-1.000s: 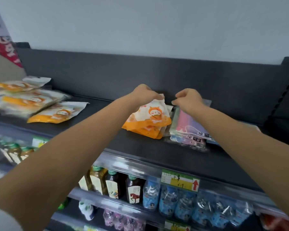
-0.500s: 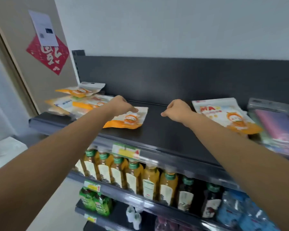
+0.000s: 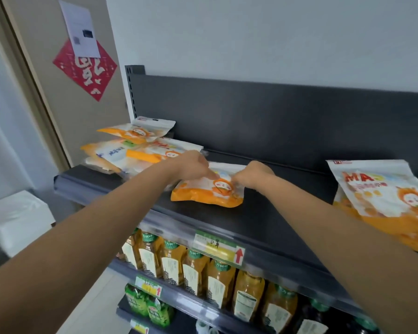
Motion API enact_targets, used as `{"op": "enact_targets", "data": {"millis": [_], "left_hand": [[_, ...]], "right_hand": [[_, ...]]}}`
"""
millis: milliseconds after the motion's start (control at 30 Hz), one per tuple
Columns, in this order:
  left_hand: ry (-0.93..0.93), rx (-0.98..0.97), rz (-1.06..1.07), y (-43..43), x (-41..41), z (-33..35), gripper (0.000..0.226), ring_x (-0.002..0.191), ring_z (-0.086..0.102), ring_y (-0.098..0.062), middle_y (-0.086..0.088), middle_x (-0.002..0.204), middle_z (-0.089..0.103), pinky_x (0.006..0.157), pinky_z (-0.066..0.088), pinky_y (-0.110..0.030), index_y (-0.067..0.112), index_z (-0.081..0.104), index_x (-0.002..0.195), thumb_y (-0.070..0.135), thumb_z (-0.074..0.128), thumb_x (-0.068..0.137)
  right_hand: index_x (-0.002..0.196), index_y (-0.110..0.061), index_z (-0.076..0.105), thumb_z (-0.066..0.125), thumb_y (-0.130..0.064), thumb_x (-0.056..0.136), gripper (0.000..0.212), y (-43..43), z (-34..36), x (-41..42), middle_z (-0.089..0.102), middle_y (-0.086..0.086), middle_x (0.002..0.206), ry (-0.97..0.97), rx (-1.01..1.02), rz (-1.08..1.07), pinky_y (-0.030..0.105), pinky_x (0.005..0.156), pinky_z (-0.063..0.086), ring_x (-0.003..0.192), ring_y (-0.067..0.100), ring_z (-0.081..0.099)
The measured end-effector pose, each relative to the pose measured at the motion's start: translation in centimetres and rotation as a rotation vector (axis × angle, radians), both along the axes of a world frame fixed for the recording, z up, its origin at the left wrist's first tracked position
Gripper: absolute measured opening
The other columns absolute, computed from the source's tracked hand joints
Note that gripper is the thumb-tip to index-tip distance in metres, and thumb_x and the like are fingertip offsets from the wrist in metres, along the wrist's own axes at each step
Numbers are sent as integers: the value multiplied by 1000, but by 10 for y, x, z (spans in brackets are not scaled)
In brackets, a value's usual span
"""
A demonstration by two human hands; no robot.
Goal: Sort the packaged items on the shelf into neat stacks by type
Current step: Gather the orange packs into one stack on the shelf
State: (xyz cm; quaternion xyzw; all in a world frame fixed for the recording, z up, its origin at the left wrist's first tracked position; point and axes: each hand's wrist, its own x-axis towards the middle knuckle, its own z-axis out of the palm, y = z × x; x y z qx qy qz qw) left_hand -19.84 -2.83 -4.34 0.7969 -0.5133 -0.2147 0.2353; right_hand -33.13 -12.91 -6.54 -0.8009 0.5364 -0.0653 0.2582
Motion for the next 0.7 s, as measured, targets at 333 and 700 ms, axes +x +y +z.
{"op": "enact_targets", "data": {"millis": [333,700], "left_hand": [[-102,37,-102,-18,3,7,54,111,53,-23,-6,122,58,96,43,-34,8,62,121,43,71,82],[431,-120,-173,-57,-50,32,91,109,58,-18,-3,134,51,80,52,-34,9,26,147,41,76,79]], "right_hand": [[105,-4,52,55,-2,93,12,-9,12,6,62,10,85,-576,342,-279,34,58,57,73,21,65],[102,-7,58,46,0,98,15,10,75,-106,62,4,80,-879,87,-519,30,54,54,67,17,62]]}}
